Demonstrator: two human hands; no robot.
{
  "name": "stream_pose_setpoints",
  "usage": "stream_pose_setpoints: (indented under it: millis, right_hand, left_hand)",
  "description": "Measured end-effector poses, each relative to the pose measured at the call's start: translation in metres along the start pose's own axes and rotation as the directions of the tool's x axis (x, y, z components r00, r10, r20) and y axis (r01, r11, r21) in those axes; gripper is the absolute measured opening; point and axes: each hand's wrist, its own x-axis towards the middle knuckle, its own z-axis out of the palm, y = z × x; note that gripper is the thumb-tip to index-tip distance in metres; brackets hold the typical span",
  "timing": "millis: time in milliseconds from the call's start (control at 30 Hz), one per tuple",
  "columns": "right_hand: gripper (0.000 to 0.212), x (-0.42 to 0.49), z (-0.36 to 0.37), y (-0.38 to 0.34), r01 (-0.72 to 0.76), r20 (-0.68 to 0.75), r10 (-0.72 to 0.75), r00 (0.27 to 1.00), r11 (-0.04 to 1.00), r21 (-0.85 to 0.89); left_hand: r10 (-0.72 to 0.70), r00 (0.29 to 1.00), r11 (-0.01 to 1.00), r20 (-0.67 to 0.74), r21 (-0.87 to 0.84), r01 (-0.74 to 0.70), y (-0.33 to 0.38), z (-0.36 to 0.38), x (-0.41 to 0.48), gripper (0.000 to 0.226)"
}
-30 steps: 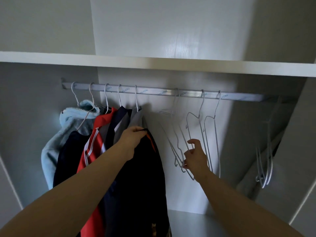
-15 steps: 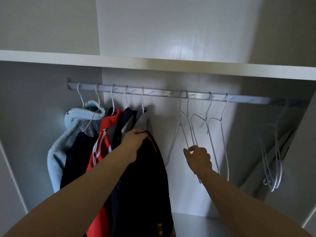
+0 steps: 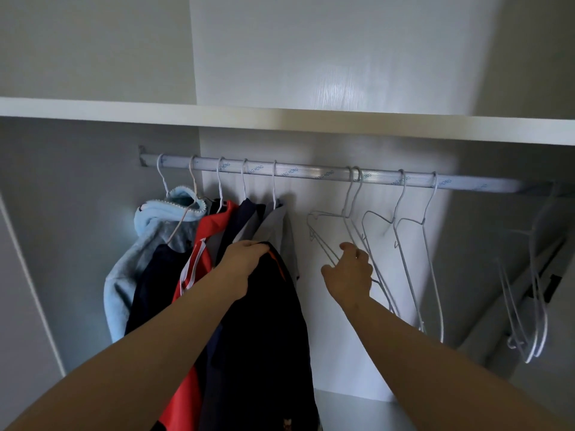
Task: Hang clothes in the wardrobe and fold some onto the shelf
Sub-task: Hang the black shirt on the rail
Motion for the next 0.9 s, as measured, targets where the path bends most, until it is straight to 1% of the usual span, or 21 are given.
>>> stream_pose_setpoints:
  millis: [67, 133, 200, 267, 367, 467, 533, 667, 733, 800, 833, 867, 900]
  right_hand:
    - [0.056, 0.002, 0.001, 0.003, -0.025, -0.037, 0.021, 0.999, 0.994, -0.105]
    - [0.05, 0.005, -0.003, 0.008, -0.004, -0.132, -0.018, 0.991, 0.986, -0.167]
    - [0.044, 0.013, -0.009, 0.01, 0.009, -0.18, -0.053, 0.982, 0.971, -0.238]
    - [0.043, 0.021, -0.016, 0.01, 0.011, -0.164, -0.064, 0.984, 0.952, -0.307]
    - [0.046, 0.029, -0.018, 0.011, 0.007, -0.101, -0.048, 0.994, 0.93, -0.369]
    - [0.05, 0.032, -0.015, 0.015, 0.0, -0.009, -0.004, 1.0, 0.932, -0.362]
    - [0.057, 0.033, -0.014, 0.019, -0.017, 0.046, 0.035, 0.998, 0.94, -0.341]
    - [0.062, 0.039, -0.013, 0.024, -0.091, 0.052, 0.114, 0.992, 0.942, -0.322]
    - [0.062, 0.042, -0.011, 0.024, -0.107, 0.051, 0.131, 0.99, 0.94, -0.323]
    - [0.063, 0.046, -0.008, 0.024, -0.144, 0.104, 0.182, 0.978, 0.943, -0.3]
    - [0.06, 0.048, -0.007, 0.024, -0.169, 0.143, 0.211, 0.967, 0.95, -0.262]
    - [0.052, 0.051, -0.006, 0.023, -0.185, 0.179, 0.221, 0.959, 0.962, -0.2]
    - [0.039, 0.055, -0.005, 0.023, -0.182, 0.205, 0.203, 0.957, 0.977, -0.115]
  left_hand:
    - [-0.006, 1.0, 1.0, 0.001, 0.005, 0.006, -0.001, -0.005, 0.003, 0.025]
    - [-0.012, 1.0, 1.0, 0.004, 0.004, 0.012, -0.001, -0.011, 0.006, 0.024]
    - [-0.013, 1.0, 1.0, 0.0, -0.007, 0.013, -0.002, -0.016, 0.009, 0.022]
    - [-0.018, 1.0, 1.0, 0.0, -0.016, 0.018, -0.002, -0.019, 0.011, 0.018]
    - [-0.02, 1.0, 1.0, -0.002, -0.021, 0.02, -0.001, -0.016, 0.013, 0.011]
    - [-0.013, 1.0, 1.0, -0.009, -0.014, 0.013, -0.001, -0.01, 0.016, 0.005]
    - [-0.006, 1.0, 1.0, -0.003, -0.012, 0.006, -0.002, -0.008, 0.018, 0.012]
    - [0.001, 1.0, 1.0, -0.009, -0.018, -0.001, -0.002, -0.007, 0.022, 0.016]
    - [-0.006, 1.0, 1.0, -0.02, -0.022, 0.006, -0.001, -0.008, 0.022, 0.012]
    - [-0.016, 1.0, 0.999, -0.021, -0.039, 0.015, -0.001, -0.011, 0.021, 0.006]
    - [-0.022, 1.0, 0.999, -0.02, -0.045, 0.021, -0.001, -0.013, 0.02, 0.005]
    - [-0.027, 0.999, 0.999, -0.019, -0.048, 0.026, -0.001, -0.015, 0.02, 0.006]
    - [-0.028, 0.999, 0.998, -0.021, -0.048, 0.026, -0.001, -0.018, 0.019, 0.006]
